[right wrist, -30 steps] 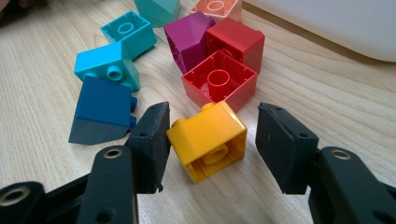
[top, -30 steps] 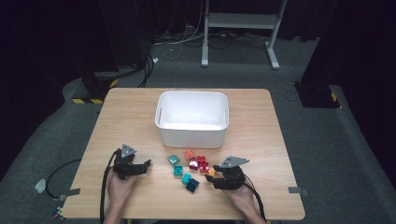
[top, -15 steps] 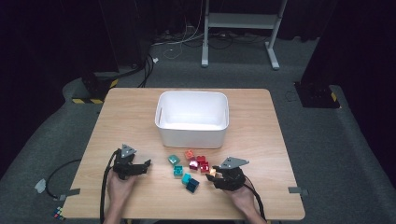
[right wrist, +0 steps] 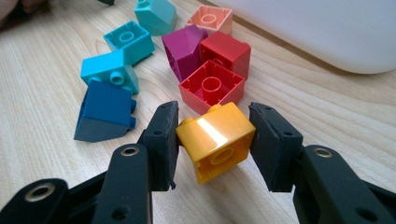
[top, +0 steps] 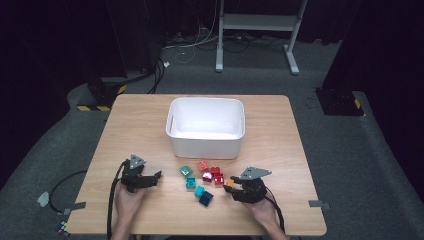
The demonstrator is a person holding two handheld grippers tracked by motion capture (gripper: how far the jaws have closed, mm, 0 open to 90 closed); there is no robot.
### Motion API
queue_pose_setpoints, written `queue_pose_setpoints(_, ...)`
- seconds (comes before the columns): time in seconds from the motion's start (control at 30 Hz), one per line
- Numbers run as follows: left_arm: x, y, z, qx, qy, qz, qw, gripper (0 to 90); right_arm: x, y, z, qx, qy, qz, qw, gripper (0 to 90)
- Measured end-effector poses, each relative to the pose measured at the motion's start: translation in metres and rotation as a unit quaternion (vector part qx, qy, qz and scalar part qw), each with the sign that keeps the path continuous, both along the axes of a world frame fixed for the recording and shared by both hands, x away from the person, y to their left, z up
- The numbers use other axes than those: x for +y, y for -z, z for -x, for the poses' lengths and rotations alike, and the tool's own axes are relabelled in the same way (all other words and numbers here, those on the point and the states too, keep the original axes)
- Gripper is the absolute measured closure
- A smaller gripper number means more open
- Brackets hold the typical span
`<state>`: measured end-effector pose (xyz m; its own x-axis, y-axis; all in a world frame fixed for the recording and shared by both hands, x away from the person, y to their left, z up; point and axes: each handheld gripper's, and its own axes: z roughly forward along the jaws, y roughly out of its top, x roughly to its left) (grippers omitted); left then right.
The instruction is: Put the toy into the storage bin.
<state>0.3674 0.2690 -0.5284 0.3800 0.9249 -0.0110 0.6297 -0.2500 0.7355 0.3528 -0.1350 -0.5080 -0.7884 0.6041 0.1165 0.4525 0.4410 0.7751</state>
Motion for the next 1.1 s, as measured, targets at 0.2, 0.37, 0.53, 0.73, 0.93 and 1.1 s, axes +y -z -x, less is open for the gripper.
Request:
queue_pose_setpoints(0.2, 0.0, 0.0, 0.0, 0.0, 0.0, 0.0, 1.0, 15.9, -0.007, -0.008, -0.002, 0.001, 0.001, -0.01, 1.0, 54.4)
queue_pose_setpoints(0.37, 0.0, 0.0, 0.0, 0.0, 0.0, 0.0, 1.0, 15.9, -0.012, -0.011, -0.004, 0.005, 0.001, -0.011, 0.9999, 54.5)
queue_pose_setpoints(0.53, 0.0, 0.0, 0.0, 0.0, 0.0, 0.0, 1.0, 15.9, -0.016, -0.018, -0.007, 0.002, 0.007, -0.019, 0.9998, 54.5)
queue_pose_setpoints(0.73, 0.0, 0.0, 0.001, -0.001, -0.001, -0.002, 1.0, 16.1, -0.019, -0.024, -0.01, 0.002, 0.012, -0.025, 0.9996, 54.6)
queue_pose_setpoints(0.93, 0.0, 0.0, 0.001, -0.001, -0.002, -0.002, 1.0, 16.2, -0.021, -0.034, -0.009, 0.0, 0.02, -0.032, 0.9993, 54.7)
queue_pose_setpoints(1.1, 0.0, 0.0, 0.001, -0.002, -0.002, -0.001, 1.0, 16.3, -0.024, -0.048, -0.01, -0.007, 0.02, -0.039, 0.999, 54.7)
